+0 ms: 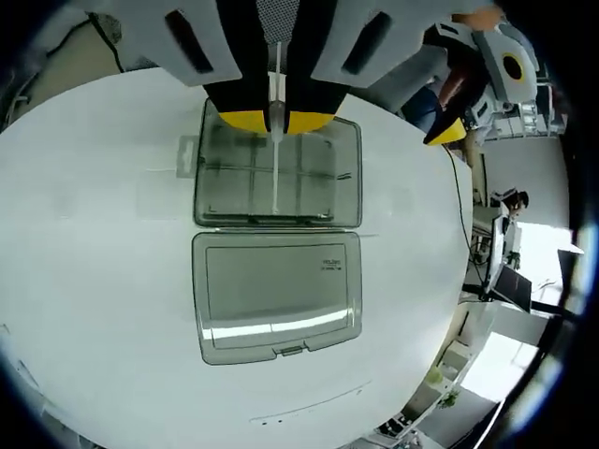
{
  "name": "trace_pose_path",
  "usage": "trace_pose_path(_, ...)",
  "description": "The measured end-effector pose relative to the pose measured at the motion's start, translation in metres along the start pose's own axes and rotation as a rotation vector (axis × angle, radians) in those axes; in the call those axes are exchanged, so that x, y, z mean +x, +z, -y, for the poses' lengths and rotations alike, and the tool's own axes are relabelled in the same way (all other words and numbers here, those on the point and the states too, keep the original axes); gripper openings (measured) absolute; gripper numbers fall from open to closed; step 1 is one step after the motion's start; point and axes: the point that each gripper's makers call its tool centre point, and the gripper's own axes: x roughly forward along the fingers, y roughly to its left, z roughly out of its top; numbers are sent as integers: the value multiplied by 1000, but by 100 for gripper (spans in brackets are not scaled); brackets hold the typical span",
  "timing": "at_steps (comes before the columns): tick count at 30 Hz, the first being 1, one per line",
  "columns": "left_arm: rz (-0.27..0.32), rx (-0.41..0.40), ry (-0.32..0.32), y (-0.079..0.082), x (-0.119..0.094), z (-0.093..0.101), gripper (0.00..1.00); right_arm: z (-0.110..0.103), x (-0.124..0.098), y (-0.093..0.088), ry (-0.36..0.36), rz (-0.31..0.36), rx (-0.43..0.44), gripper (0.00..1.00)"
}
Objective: Insert the divider into the dual guide fixture by aligning both edges with the guide slots and pushing it downward to the bottom, including one-sided entry, uneven engagement, binding, and posture correction.
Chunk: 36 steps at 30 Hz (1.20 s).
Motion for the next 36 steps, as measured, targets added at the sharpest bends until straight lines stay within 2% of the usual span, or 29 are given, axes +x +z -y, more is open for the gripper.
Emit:
trace_pose_path(19, 1, -19, 1, -4, 2, 1, 61, 13, 12, 7, -62, -20, 12, 0)
trace_pose_path(36, 4, -33, 13, -5, -1, -2, 61, 18, 22, 10, -77, -31, 18, 0)
